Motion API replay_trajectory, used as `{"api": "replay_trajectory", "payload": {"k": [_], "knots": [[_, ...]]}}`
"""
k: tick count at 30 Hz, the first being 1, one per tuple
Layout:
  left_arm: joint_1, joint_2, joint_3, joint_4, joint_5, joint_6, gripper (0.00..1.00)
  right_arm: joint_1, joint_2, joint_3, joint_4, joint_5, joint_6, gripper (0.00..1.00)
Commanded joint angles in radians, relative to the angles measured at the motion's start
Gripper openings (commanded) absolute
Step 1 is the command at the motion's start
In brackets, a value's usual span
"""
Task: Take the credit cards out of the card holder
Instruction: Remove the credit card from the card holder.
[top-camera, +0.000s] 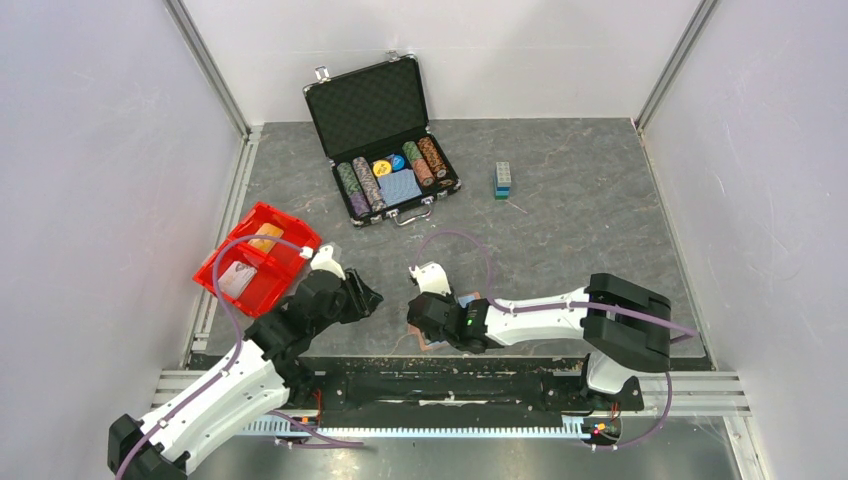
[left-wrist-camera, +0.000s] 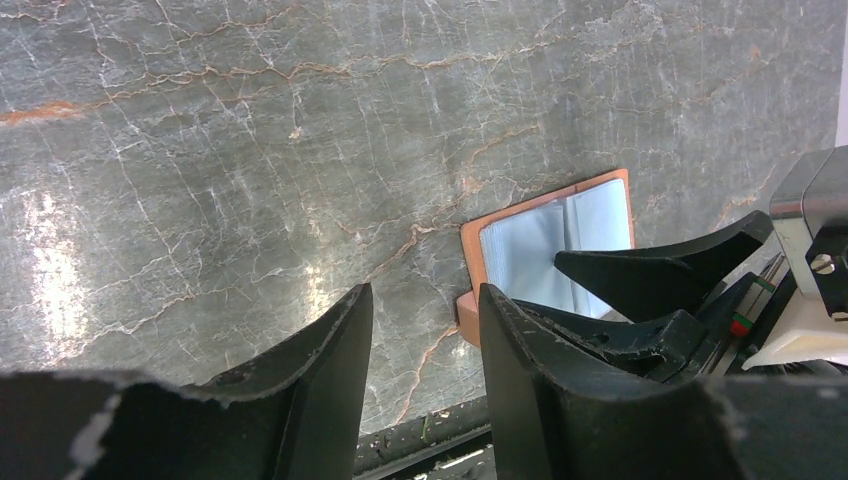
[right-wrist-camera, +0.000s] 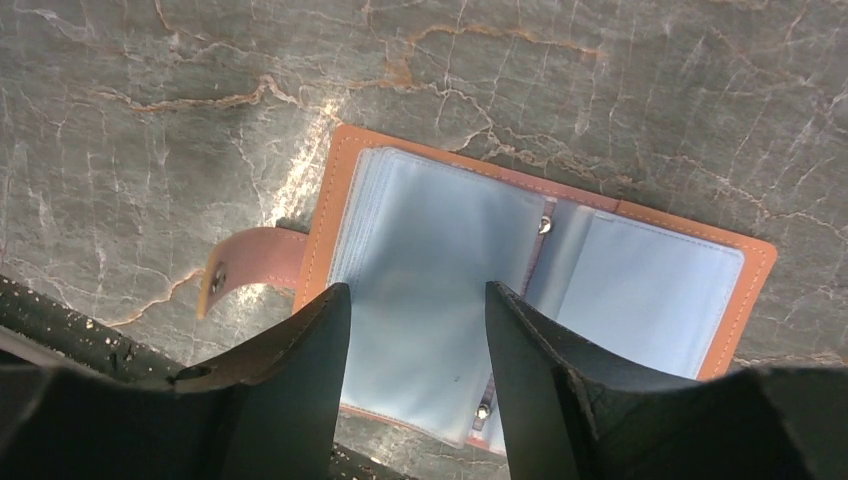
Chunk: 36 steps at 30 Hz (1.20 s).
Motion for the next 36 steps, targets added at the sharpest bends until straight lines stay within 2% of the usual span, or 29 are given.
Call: {"api": "replay_trajectory", "payload": {"k": [1, 8, 15, 24, 28, 36], "knots": [[-0.002, -0.002, 0.000, 0.022, -0.005, -0.027, 0.51, 0.005, 0.040, 0.018, -0.050, 0.097, 0.004, 0.54], [-0.002, 0.022, 0.003, 0.046, 0.007, -0.030, 0.51, 0.007, 0.024, -0.010, -0.014, 0.070, 0.007, 0.48], [-0.002, 0.022, -0.003, 0.048, 0.013, -0.033, 0.51, 0.012, 0.029, -0.007, -0.027, 0.062, 0.020, 0.62], [-0.001, 0.020, -0.005, 0.049, 0.015, -0.033, 0.51, 0.018, 0.059, -0.006, -0.048, 0.071, 0.027, 0.61], [-0.002, 0.020, -0.010, 0.051, 0.016, -0.033, 0.51, 0.017, 0.062, -0.010, -0.053, 0.071, 0.036, 0.54], [-0.002, 0.038, -0.008, 0.075, 0.040, -0.027, 0.51, 0.017, 0.014, -0.031, -0.034, 0.094, 0.047, 0.28]]}}
